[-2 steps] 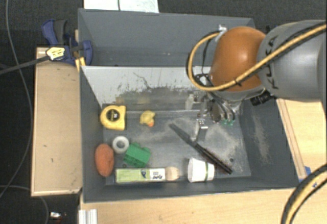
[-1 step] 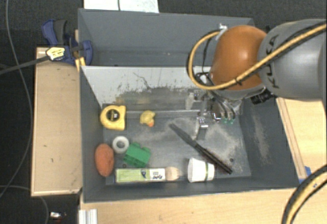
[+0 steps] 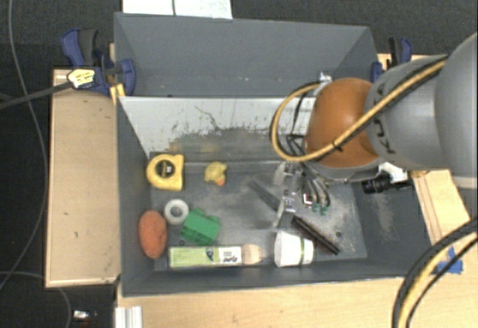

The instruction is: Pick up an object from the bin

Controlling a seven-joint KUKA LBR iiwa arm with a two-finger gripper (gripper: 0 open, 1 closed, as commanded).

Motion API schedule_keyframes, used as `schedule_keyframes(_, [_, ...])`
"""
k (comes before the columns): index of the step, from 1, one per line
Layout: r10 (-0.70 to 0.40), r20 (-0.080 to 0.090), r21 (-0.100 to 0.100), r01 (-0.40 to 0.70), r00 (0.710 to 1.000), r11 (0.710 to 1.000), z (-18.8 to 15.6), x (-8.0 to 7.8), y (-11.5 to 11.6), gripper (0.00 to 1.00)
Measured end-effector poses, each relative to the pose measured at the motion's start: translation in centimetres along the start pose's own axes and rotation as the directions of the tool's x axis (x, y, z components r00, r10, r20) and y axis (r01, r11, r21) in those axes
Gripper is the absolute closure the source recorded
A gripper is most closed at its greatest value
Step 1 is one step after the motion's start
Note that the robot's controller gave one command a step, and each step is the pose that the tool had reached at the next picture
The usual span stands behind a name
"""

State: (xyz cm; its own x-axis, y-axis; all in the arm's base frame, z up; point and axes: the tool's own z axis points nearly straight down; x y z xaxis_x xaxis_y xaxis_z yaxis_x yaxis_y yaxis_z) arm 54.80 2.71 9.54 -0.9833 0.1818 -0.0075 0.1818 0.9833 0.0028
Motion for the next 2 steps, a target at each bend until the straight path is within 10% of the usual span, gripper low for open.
schedule_keyframes(2, [0.048,-0.008,0.002,-0.048,0.999,0.999,1.1,0.8,-0.5,0.0])
